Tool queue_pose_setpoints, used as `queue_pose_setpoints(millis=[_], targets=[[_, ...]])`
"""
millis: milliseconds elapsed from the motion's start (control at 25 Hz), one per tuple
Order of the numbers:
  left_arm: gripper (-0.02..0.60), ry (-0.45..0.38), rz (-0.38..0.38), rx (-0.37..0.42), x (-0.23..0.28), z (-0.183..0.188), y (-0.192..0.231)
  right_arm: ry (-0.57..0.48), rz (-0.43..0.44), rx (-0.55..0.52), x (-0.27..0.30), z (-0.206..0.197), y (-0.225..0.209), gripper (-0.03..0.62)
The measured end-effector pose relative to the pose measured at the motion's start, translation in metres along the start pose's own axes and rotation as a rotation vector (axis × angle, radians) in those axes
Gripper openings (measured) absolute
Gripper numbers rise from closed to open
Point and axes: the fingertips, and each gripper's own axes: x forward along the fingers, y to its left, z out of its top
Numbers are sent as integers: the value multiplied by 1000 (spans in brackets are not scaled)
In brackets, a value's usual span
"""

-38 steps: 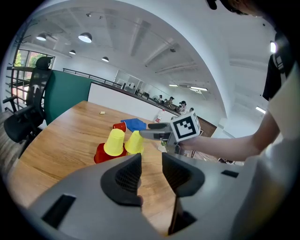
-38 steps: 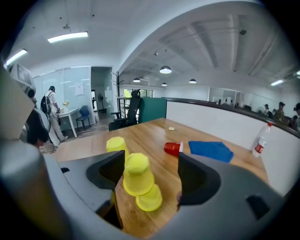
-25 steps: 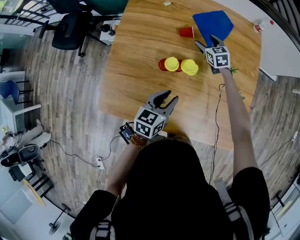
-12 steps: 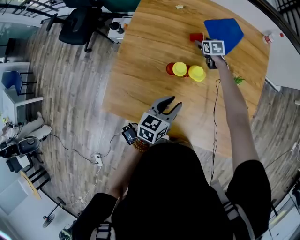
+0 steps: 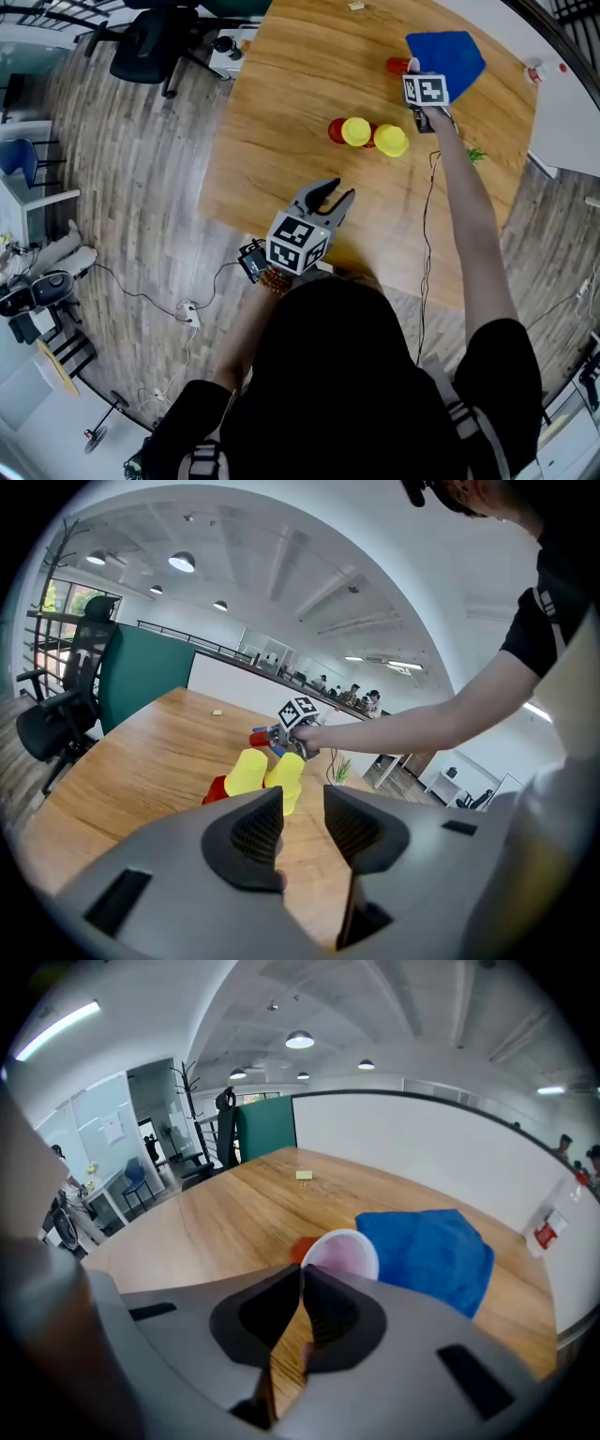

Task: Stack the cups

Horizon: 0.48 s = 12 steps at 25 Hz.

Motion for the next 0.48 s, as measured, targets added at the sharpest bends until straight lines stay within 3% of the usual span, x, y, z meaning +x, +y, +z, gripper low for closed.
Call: queue_pose_setpoints(millis=[320,480], targets=[[155,-64,-54,-88,26,22,-17,-316,62,-10,-134,36,7,17],[155,-116,-107,-140,25,30,-25,-487,187,17,-209,16,43,17]])
